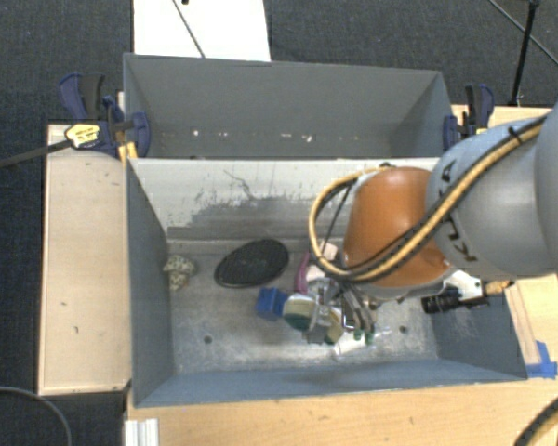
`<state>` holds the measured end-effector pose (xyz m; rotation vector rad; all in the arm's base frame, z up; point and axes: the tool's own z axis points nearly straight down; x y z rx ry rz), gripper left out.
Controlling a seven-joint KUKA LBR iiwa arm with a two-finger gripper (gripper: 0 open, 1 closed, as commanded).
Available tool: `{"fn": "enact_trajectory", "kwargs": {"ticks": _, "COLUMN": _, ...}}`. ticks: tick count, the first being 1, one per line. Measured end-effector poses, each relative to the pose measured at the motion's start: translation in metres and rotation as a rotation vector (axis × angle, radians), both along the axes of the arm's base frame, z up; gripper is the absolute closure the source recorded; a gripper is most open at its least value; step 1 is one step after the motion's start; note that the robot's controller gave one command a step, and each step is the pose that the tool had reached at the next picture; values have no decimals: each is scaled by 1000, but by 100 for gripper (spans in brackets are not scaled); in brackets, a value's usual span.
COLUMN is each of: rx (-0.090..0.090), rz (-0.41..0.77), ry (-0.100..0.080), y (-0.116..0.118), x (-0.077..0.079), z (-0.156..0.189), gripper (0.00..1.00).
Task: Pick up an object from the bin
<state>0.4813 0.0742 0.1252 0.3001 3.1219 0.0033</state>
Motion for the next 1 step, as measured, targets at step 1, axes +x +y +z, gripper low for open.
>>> {"fn": "enact_trajectory", "kwargs": {"ticks": 1, "rx": 0, "rz": -6, "ry": 2, "y": 0, "x": 1, "z": 8, "gripper": 100}}
